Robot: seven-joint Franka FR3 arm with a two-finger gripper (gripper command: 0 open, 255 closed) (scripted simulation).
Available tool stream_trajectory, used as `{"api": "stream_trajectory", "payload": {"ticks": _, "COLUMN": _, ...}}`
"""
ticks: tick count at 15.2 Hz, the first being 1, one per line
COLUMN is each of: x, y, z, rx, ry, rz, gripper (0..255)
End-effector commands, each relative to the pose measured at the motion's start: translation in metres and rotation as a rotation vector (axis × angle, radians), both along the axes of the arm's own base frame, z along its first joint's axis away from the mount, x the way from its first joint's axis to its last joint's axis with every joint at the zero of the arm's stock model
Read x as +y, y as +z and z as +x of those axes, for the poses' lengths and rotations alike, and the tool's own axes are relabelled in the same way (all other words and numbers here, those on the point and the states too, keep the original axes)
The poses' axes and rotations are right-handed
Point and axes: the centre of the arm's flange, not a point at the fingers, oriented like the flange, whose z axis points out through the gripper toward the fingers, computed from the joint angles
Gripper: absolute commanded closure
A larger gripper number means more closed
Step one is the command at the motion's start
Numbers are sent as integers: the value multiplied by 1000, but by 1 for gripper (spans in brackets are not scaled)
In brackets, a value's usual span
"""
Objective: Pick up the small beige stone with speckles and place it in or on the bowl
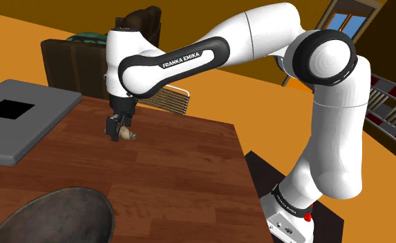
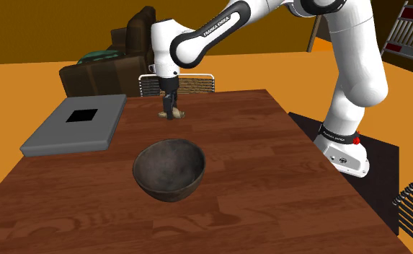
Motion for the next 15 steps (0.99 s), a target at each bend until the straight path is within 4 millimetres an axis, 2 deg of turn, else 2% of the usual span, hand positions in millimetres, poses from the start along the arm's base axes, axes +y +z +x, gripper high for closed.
{"api": "stream_trajectory", "payload": {"ticks": 1, "x": 0, "y": 0, "z": 0, "rx": 0, "ry": 0, "rz": 0, "gripper": 255}}
{"api": "stream_trajectory", "payload": {"ticks": 10, "x": 0, "y": 0, "z": 0, "rx": 0, "ry": 0, "rz": 0, "gripper": 255}}
{"api": "stream_trajectory", "payload": {"ticks": 15, "x": 0, "y": 26, "z": 0, "rx": 0, "ry": 0, "rz": 0, "gripper": 255}}
